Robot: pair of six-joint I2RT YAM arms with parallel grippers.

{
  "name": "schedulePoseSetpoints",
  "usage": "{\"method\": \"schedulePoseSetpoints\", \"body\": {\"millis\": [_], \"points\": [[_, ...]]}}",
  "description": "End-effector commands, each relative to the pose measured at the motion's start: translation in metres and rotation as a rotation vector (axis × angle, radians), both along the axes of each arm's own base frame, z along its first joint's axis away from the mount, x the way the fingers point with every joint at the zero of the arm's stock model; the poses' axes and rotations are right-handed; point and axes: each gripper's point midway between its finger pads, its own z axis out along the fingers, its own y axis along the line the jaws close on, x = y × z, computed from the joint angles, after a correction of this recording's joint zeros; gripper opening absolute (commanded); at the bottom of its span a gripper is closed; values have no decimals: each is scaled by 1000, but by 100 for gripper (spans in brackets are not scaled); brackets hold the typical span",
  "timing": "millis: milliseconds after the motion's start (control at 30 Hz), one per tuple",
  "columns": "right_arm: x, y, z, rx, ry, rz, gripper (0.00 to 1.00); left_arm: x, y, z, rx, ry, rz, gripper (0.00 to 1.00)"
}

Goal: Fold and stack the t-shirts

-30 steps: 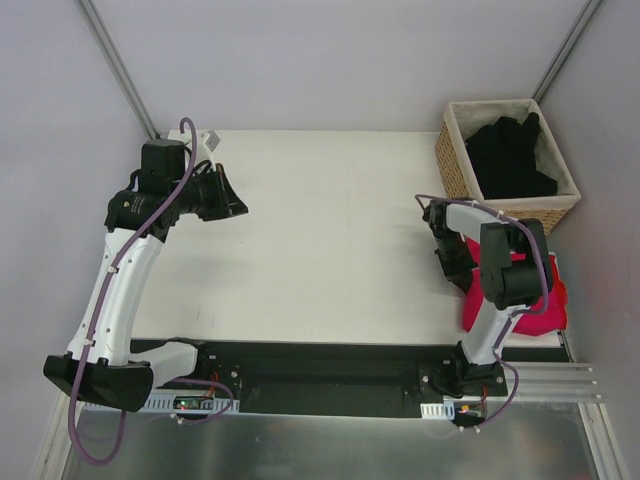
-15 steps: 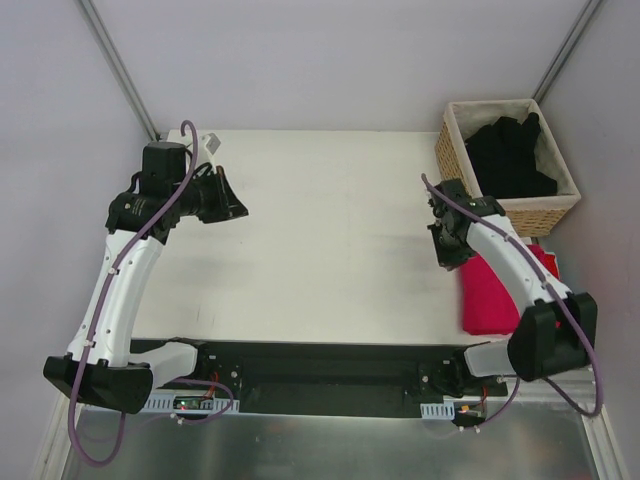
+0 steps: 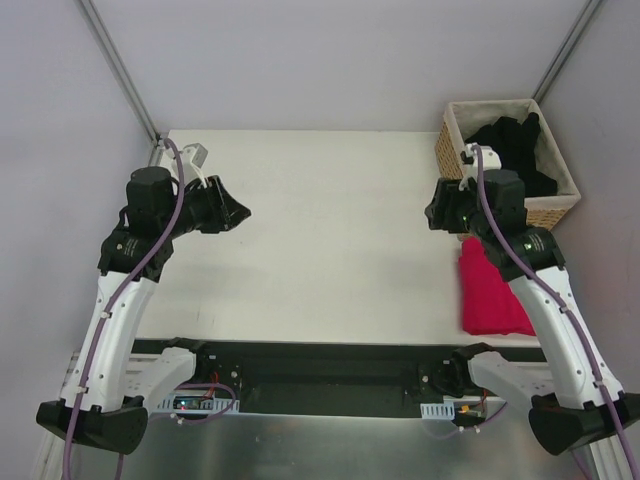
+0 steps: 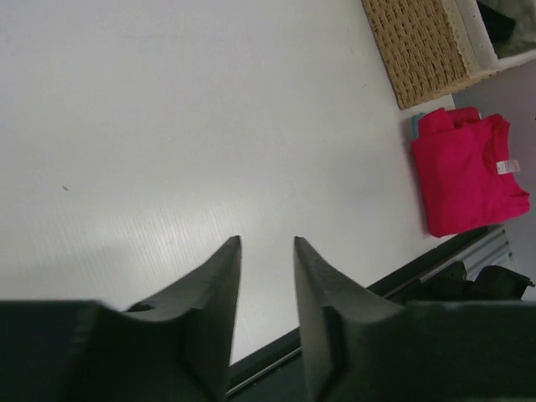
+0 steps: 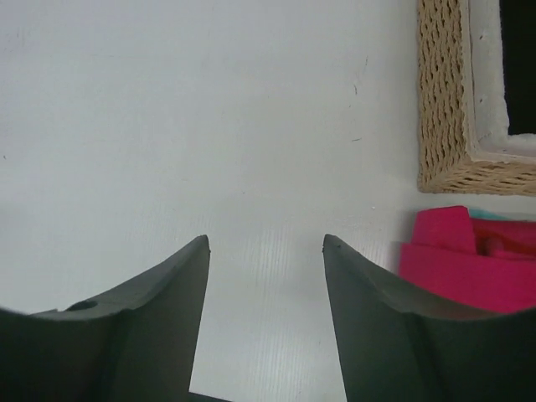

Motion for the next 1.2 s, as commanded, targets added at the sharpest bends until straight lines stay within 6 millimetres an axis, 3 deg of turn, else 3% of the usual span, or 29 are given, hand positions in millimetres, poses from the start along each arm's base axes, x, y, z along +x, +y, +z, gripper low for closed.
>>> {"method": "schedulePoseSetpoints", "body": {"millis": [0,67,200,500,600,700,867,967,1167], "points": [[15,-1,10,-46,0,-1,61,14,14,21,23,-121,81,41],[18,1,13,-54,6,10,96,16,23,21,65,-148,112,53],[31,3,30,-69,-53,23,96,28,54,25,200,-212,237,66],[56,-15,56,-175,-162,-54,96,40,87,46,370,-304,338,76],[67,-12,71,-173,-248,-46,96,47,96,40,425,-294,351,78],[74,-13,70,-171,-270,-66,96,53,100,19,447,-254,346,79],[81,-7,41,-190,-207,-54,96,56,99,-15,413,-194,317,79],[81,-1,29,-198,-178,-37,96,52,97,-26,403,-174,300,79],[85,7,29,-185,-180,-28,96,48,93,-33,390,-159,274,80]]}}
